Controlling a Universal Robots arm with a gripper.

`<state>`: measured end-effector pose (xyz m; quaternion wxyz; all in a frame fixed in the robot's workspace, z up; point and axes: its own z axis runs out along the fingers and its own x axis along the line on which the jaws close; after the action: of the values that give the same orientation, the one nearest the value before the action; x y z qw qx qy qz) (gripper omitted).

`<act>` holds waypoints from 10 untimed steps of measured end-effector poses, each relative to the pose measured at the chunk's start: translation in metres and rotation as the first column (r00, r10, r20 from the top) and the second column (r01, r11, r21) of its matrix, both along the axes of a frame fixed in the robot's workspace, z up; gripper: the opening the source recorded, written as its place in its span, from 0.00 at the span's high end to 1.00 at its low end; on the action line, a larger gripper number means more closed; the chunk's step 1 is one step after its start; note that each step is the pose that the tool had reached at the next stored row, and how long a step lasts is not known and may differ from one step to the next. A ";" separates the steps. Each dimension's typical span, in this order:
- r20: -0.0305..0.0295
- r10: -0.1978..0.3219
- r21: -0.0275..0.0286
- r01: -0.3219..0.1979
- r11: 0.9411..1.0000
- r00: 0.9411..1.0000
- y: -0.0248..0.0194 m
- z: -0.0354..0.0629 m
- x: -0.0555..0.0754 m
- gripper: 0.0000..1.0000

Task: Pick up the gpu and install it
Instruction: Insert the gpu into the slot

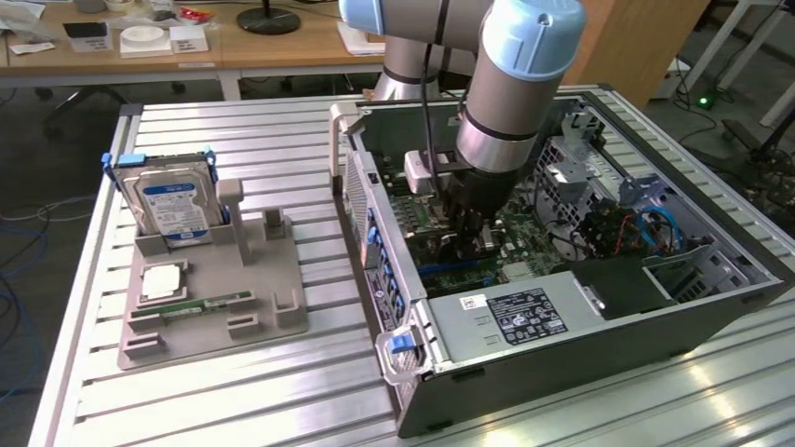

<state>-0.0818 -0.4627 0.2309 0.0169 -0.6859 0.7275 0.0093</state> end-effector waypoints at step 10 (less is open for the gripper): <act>0.000 0.000 0.000 0.000 1.000 1.000 0.0000 -0.0031 0.000 0.72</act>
<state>-0.0819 -0.4627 0.2278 0.0168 -0.6859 0.7275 0.0094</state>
